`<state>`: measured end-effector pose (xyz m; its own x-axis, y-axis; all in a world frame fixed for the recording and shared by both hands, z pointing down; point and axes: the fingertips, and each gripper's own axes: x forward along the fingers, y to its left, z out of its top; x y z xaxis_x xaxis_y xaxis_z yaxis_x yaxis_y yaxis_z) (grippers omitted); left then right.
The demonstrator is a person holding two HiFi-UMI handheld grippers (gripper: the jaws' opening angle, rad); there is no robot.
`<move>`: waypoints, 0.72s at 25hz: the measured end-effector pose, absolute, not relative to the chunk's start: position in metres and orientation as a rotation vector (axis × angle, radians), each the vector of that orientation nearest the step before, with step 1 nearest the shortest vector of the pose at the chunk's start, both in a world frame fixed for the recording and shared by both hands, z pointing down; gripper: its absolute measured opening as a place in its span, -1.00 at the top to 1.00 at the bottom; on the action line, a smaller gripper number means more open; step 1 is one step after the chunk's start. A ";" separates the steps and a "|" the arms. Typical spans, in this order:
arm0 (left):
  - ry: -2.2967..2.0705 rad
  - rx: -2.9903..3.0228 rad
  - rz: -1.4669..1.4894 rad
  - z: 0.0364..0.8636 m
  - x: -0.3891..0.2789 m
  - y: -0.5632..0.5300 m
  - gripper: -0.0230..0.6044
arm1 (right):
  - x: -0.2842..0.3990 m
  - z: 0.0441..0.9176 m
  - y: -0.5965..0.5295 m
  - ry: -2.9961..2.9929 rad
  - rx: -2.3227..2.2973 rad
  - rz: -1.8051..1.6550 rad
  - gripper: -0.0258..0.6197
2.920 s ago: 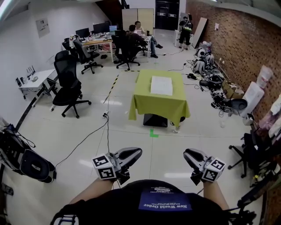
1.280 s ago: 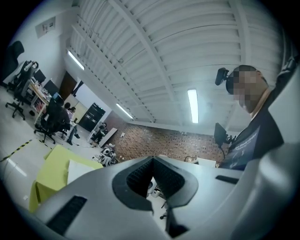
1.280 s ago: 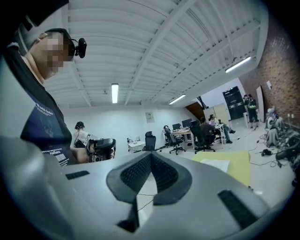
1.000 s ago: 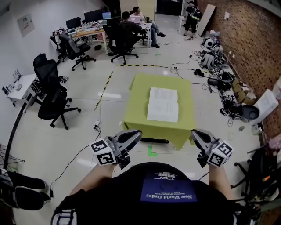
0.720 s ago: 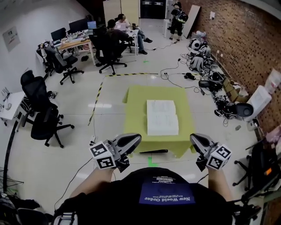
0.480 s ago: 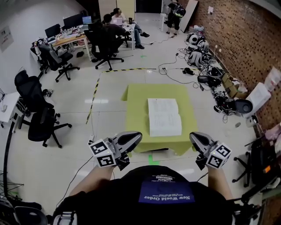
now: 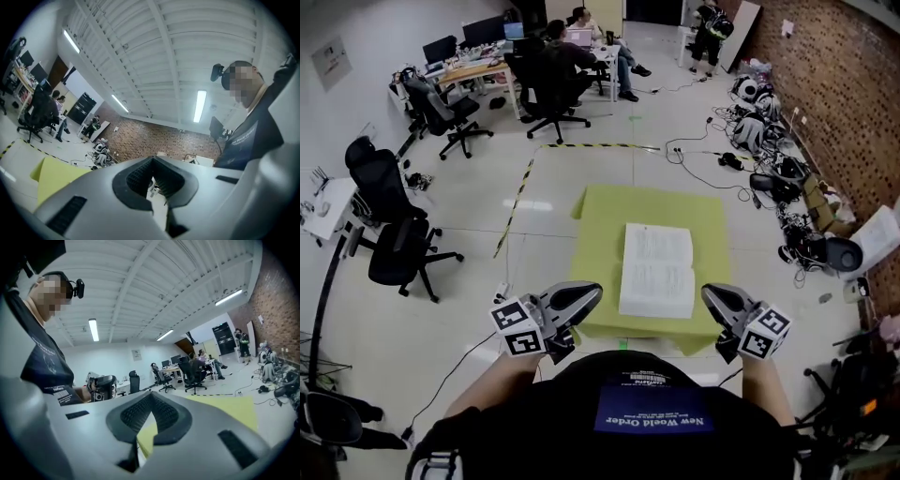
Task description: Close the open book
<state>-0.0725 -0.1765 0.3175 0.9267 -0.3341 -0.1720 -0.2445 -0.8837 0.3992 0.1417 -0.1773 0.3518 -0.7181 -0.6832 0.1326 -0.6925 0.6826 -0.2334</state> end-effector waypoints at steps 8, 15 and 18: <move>-0.604 2.657 -0.357 0.309 0.010 -0.232 0.91 | 0.207 0.353 -0.268 -2.921 0.887 0.424 0.96; -0.649 2.625 -0.292 0.324 0.034 -0.260 0.91 | 0.219 0.376 -0.312 -2.918 0.827 0.508 0.93; -0.621 2.620 -0.266 0.339 0.027 -0.281 0.91 | 0.205 0.389 -0.321 -2.891 0.843 0.525 0.90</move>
<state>0.0273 -0.2809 0.3389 0.8812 -0.4651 -0.0847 -0.3821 -0.8062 0.4516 0.2052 -0.3214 0.3889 -0.8444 -0.5064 0.1749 -0.5355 0.7891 -0.3010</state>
